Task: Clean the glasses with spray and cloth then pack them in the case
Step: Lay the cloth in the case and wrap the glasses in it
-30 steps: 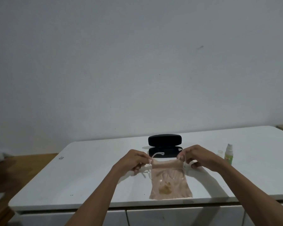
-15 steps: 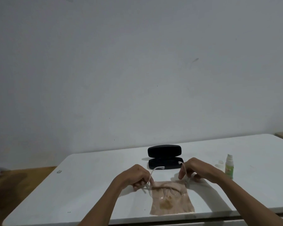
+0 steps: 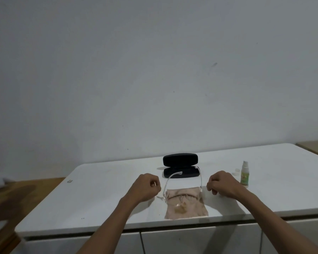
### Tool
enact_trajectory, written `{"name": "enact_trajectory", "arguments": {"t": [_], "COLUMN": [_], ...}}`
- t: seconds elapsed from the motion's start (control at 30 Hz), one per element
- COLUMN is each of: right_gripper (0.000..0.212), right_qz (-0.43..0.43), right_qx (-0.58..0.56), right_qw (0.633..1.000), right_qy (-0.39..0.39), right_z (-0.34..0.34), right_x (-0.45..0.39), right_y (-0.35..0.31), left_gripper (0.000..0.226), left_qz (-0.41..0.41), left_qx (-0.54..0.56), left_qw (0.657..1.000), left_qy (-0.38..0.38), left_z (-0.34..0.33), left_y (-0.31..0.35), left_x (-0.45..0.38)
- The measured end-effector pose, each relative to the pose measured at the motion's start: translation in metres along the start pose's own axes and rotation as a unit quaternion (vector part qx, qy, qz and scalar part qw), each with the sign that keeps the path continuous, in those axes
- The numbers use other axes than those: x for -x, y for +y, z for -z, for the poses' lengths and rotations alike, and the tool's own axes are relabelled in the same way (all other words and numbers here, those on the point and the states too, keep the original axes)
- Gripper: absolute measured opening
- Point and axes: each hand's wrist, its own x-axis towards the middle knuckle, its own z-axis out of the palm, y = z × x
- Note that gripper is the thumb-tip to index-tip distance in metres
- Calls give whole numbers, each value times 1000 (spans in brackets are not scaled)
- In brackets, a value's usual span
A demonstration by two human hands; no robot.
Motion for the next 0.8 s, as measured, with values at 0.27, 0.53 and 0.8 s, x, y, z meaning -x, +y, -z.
{"name": "enact_trajectory", "arguments": {"t": [0.27, 0.53, 0.8], "right_gripper": [11, 23, 10], "right_qz": [76, 69, 78], "right_qx": [88, 188, 154], "right_qw": [993, 976, 984], "right_qy": [5, 80, 40], "right_z": [-23, -49, -49], "right_x": [18, 15, 14], "right_y": [-23, -36, -35], "left_gripper": [35, 35, 21], "left_qz": [-118, -22, 28], "left_qx": [-153, -256, -192], "left_qw": [980, 962, 975], "left_qy": [52, 93, 112], "left_z": [-26, -55, -58], "left_y": [30, 48, 43], "left_x": [43, 27, 26]}}
